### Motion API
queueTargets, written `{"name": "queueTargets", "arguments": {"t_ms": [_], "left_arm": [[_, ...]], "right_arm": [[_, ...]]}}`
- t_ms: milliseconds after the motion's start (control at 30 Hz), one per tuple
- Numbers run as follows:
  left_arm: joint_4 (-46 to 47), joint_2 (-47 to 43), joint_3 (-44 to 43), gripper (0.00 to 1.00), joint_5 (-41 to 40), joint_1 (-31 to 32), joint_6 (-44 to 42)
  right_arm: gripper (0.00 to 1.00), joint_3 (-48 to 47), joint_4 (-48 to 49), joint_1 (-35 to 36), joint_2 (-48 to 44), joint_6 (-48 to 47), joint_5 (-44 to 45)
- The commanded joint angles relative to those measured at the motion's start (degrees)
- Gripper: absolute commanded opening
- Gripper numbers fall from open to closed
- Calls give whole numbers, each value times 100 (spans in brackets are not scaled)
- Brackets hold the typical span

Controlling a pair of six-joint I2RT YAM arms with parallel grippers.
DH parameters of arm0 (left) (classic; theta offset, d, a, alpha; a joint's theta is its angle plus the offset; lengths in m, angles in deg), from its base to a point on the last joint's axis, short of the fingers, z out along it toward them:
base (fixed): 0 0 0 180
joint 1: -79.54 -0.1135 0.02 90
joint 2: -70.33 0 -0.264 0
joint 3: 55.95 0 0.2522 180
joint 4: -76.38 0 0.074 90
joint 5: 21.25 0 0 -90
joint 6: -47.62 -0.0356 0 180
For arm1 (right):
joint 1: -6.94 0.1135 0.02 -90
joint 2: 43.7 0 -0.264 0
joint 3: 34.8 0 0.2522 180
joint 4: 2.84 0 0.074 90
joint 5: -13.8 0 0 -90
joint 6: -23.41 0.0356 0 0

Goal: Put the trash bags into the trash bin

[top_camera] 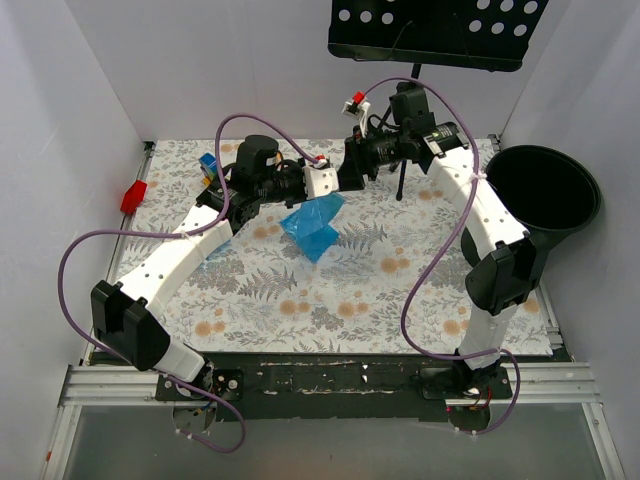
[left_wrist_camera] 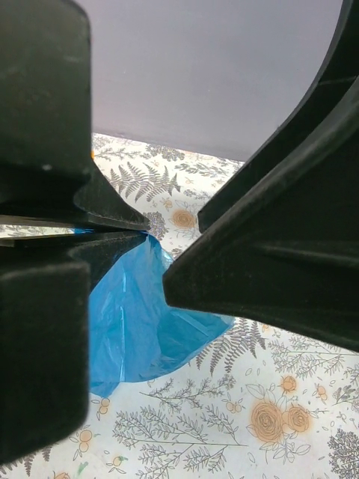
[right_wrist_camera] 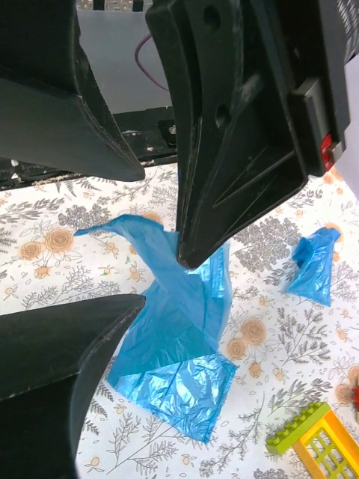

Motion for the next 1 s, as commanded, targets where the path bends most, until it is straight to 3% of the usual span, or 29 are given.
{"name": "queueTargets", "arguments": {"t_ms": [0,200,400,533,600,667,767,900,967], "left_arm": [[133,-255,-80,0,110,23,42],[159,-220,-88,0,119,23,51],[159,-211,-98,0,118,23,69],[177,-220,-80,0,118,23,69],[194,-220,-89,0,118,23,86],[238,-211,-71,0,101,23,139],[352,-211,-80,33,-188,23,436],[476,-570,25,61,-865,-65,1280],[546,-921,227,65,-963,-109,1886]], "right_arm": [[70,202,138,-36,-207,-228,92],[59,361,85,-36,-198,-255,-145],[34,440,103,-36,-189,-255,-365],[29,440,164,-36,-198,-185,-549],[6,449,199,-36,-189,-176,-708],[1,536,322,-36,-216,-88,-830],[1,694,576,-115,-277,200,-1051],[1,756,841,-238,-461,439,-832],[1,800,1094,-265,-584,605,-717]]}}
